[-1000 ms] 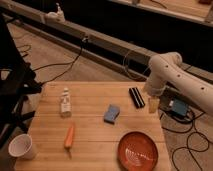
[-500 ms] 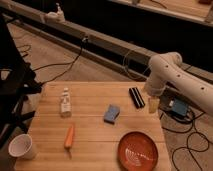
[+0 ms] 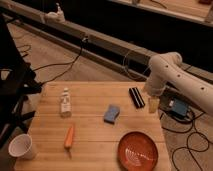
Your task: Place the white sponge in the ceramic bowl
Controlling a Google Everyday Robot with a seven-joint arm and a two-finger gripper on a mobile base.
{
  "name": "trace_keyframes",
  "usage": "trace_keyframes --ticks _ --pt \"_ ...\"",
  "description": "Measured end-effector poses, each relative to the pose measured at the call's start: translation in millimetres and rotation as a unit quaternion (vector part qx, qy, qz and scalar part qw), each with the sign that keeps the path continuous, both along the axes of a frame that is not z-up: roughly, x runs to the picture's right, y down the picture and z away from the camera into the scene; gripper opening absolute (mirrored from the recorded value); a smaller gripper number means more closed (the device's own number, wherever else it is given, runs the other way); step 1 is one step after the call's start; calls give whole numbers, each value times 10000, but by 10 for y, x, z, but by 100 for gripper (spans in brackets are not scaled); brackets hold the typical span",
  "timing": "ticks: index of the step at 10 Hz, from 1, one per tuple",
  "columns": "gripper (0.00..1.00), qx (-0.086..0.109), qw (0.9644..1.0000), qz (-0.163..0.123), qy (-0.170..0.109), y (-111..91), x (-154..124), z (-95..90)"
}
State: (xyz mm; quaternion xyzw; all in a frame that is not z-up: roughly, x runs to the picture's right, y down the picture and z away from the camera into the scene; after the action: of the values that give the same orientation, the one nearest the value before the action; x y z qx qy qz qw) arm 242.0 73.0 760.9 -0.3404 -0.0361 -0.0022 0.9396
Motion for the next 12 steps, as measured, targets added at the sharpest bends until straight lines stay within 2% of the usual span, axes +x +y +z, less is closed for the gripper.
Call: trace_keyframes --ticks 8,9,10,12 --pt "80 8 10000 -27 -15 -7 5 -4" --pt "80 37 9999 -124 -57 -47 23 -25" --pt "80 98 9992 -362 -144 -135 67 -53" --pt "80 200 9952 -863 -425 -240 -33 -6"
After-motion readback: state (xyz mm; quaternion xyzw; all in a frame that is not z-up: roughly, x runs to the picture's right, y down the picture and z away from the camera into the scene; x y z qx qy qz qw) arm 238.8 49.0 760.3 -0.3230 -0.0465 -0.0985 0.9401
